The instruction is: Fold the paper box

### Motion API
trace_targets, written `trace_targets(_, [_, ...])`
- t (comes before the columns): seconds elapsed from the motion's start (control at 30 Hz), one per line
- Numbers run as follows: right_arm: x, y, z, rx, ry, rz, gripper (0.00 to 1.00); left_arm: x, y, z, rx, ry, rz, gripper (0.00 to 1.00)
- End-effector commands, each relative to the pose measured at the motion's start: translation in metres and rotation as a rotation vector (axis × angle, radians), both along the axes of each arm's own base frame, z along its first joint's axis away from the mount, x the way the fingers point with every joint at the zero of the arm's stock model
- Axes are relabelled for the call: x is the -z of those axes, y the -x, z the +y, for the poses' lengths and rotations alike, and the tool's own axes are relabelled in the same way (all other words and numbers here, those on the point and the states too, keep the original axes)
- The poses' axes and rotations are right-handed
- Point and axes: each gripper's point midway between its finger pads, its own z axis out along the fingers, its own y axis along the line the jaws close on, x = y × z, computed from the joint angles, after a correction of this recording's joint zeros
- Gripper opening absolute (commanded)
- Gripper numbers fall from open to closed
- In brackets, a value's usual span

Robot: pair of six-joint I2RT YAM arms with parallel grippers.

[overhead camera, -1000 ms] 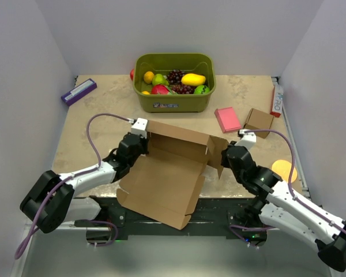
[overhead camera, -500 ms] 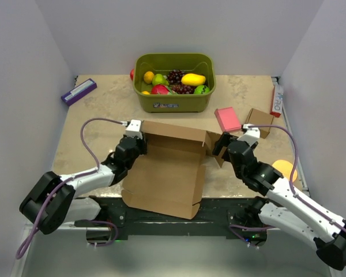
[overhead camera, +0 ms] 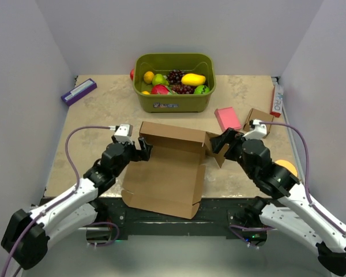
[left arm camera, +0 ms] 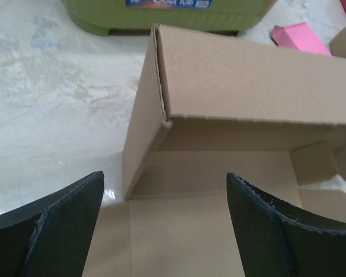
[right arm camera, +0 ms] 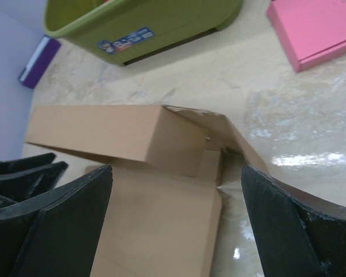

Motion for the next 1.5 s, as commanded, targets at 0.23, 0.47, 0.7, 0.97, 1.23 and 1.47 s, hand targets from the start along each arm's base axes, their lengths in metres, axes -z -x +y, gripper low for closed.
trace_targets(0.23, [-0.033, 0.011, 0.035, -0.144, -0.092, 0.089, 0.97, -0.101, 0.039, -0.003, 0.145, 0.035, 0.067, 1.0])
trace_targets(0.47, [-0.012, 0.009, 0.057, -0.179, -0.123, 0.193, 0.99, -0.117, -0.027, 0.009, 0.154, -0.021, 0.072, 1.0])
trace_targets(0.7, [0.014, -0.018, 0.057, -0.166, -0.184, 0.266, 0.98, -0.085, -0.053, 0.01, 0.227, 0.025, 0.108, 0.99])
trace_targets(0.97, [0.025, -0.032, 0.058, -0.138, -0.228, 0.29, 0.95, -0.067, -0.046, 0.003, 0.272, 0.057, 0.082, 0.99])
trace_targets(1.23, [0.039, -0.036, 0.053, -0.075, -0.277, 0.285, 0.92, -0.057, -0.043, 0.0, 0.279, 0.077, 0.106, 0.92])
trace_targets(1.47, [0.04, -0.035, 0.056, -0.068, -0.365, 0.252, 0.86, -0.056, -0.041, -0.001, 0.289, 0.081, 0.103, 0.79])
